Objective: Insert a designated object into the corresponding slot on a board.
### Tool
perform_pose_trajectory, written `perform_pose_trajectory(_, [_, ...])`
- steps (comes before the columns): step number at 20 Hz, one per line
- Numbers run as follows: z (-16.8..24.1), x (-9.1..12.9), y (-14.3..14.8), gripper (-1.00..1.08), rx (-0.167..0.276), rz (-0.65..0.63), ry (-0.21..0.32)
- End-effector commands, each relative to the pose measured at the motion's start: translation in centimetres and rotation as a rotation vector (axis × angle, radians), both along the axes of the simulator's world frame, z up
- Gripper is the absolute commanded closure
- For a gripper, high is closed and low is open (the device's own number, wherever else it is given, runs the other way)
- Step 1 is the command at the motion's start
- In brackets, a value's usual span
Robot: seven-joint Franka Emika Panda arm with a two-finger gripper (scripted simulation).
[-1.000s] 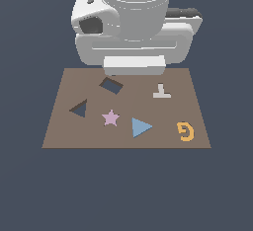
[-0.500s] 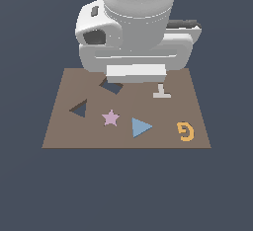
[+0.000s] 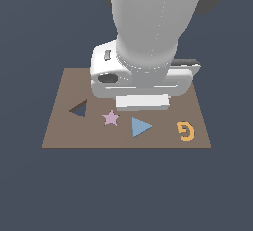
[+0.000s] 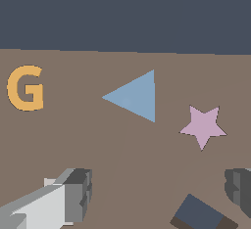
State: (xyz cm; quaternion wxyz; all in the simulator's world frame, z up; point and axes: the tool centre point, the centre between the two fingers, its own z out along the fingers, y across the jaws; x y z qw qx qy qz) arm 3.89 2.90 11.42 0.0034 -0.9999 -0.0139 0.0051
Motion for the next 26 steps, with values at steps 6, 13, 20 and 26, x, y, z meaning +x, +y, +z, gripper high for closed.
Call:
perform_pose_trajectory(6, [-4.0,3.1,1.2,-0.92,-0.004,0.015,-0.006])
perform_pose_trajectory(13, [-6.0,4.8,1.7,-0.92,-0.006,0.022,-0.009])
perform_pose_trajectory(20, [-6.4,5.3,1.9,-0.92,-0.006,0.024,-0.010])
perform_pose_trajectory(26, [-7.5,5.2,1.9,-0.92,-0.006,0.024,-0.010])
